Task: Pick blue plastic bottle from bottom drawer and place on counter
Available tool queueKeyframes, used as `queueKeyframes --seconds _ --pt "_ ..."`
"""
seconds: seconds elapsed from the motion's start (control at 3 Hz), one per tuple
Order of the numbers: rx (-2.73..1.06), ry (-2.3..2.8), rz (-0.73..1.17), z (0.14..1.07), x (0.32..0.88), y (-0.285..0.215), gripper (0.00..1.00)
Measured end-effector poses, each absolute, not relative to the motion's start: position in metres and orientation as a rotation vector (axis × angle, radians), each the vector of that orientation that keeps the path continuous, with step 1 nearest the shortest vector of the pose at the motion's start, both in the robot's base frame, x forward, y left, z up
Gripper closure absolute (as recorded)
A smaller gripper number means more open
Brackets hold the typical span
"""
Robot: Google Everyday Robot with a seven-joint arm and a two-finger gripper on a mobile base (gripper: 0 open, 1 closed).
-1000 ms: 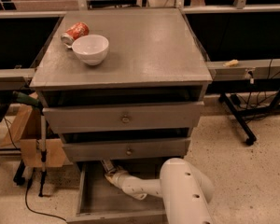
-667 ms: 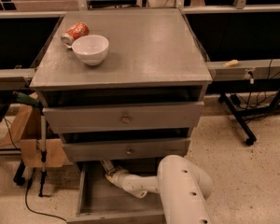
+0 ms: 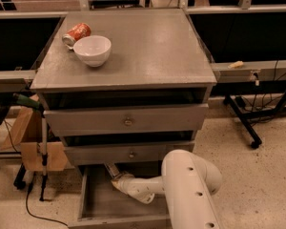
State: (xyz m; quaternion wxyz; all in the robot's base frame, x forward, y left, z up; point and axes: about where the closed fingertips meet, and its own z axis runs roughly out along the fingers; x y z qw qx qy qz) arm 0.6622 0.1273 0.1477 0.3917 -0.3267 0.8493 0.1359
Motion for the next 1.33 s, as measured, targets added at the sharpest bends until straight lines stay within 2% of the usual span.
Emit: queueKeyframes --seconds 0.67,1.33 --pt "-0.972 2.162 0.307 0.179 0.626 0.073 1.00" --pt "-1.105 2.240 0.249 0.189 0.600 -0.033 1.00"
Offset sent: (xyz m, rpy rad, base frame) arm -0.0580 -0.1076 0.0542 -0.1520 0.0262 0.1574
